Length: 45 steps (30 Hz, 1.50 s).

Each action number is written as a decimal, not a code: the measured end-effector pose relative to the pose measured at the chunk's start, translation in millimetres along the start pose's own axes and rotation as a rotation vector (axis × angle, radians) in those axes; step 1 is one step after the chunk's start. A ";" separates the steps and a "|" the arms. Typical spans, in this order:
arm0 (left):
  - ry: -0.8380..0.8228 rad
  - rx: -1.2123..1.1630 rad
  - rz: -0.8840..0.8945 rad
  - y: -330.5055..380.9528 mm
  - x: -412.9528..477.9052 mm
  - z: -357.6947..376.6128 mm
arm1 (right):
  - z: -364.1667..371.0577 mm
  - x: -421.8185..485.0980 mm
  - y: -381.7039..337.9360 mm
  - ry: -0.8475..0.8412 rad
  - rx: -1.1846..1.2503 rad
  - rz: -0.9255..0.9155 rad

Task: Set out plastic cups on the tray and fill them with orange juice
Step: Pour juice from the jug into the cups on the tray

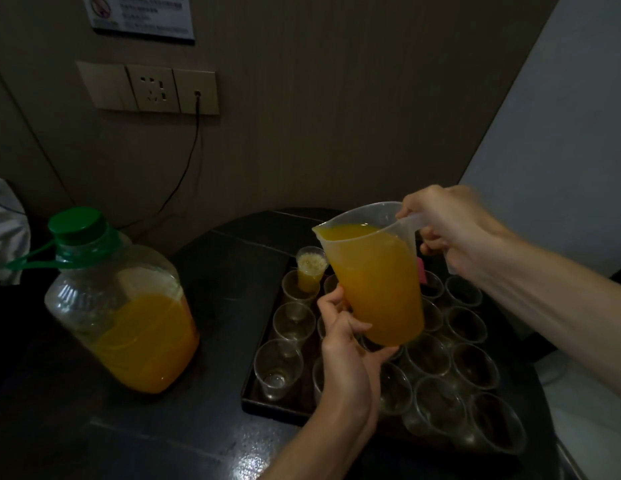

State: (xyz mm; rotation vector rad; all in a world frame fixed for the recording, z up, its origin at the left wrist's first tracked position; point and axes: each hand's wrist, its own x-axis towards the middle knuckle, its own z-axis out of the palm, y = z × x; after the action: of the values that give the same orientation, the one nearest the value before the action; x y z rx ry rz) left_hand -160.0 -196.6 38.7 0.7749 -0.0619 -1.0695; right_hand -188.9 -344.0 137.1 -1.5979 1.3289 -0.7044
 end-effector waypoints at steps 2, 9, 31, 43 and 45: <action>0.008 -0.008 -0.005 -1.4 0.0 1.4 | -0.5 0.1 -0.1 -0.001 0.000 0.001; 0.003 -0.010 -0.026 -2.9 1.2 1.2 | -0.5 3.9 -0.4 -0.015 -0.003 0.020; -0.005 0.001 -0.021 -9.6 4.1 1.2 | -1.2 4.5 -0.7 -0.003 -0.034 0.017; 0.006 -0.018 -0.021 -10.6 4.5 2.7 | -3.7 -3.0 -4.2 -0.003 -0.056 0.016; 0.007 -0.014 -0.023 -10.8 4.4 3.2 | -3.2 -3.3 -4.9 -0.007 -0.058 0.018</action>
State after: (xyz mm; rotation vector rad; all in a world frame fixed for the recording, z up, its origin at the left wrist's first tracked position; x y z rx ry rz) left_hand -167.3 -204.5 33.3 0.7682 -0.0397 -1.0881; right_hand -190.3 -341.7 143.3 -1.6309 1.3676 -0.6540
